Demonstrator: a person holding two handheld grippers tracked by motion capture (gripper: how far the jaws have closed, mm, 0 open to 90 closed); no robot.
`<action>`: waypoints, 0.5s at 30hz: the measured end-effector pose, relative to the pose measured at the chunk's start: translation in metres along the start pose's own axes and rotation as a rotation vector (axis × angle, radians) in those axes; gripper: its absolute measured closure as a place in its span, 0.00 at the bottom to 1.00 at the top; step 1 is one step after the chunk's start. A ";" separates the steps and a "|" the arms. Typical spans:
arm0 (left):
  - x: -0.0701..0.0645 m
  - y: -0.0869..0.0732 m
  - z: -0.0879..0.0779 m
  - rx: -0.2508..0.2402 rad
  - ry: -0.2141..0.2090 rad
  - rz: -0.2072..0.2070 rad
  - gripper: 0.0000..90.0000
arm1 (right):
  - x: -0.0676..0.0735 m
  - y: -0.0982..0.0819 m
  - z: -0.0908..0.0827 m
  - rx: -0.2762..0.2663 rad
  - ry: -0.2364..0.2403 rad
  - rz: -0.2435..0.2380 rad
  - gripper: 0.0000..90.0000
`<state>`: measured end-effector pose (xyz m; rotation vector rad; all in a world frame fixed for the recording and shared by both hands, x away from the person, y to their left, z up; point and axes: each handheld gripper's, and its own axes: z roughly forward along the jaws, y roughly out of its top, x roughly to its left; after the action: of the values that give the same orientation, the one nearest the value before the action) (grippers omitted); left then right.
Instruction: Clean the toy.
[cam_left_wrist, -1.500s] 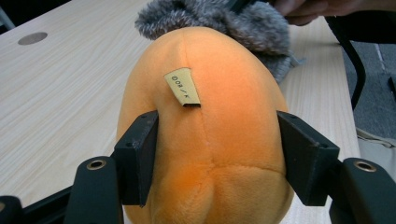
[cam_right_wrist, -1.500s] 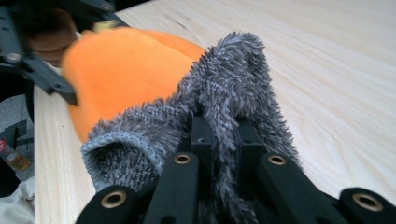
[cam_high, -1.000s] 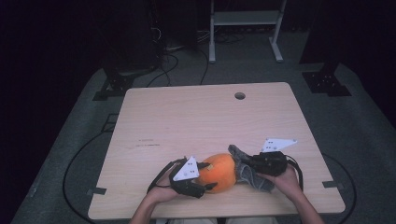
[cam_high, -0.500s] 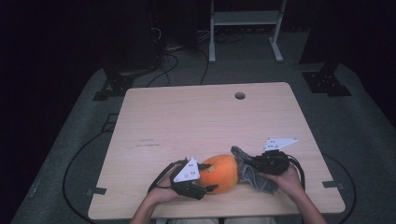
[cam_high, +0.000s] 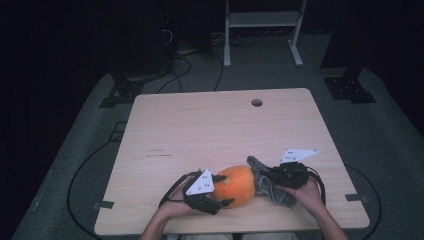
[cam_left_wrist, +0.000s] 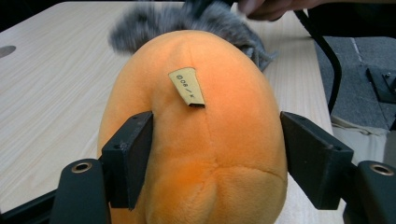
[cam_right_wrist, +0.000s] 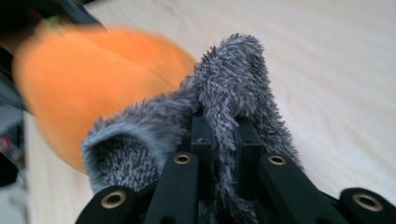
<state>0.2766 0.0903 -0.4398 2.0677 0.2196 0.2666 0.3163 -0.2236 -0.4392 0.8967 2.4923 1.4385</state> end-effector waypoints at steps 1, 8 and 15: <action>0.000 0.000 0.001 -0.001 0.002 -0.002 0.31 | 0.003 0.004 -0.005 -0.042 0.016 -0.001 0.90; 0.000 0.003 0.001 -0.028 -0.009 -0.010 0.30 | 0.025 0.017 -0.002 -0.069 0.038 -0.095 0.91; 0.014 -0.002 -0.002 -0.010 -0.010 -0.132 0.18 | 0.010 0.003 -0.005 -0.035 -0.011 -0.043 0.91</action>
<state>0.2890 0.0970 -0.4392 2.0345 0.3472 0.1762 0.3072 -0.2203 -0.4324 0.8378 2.4554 1.4549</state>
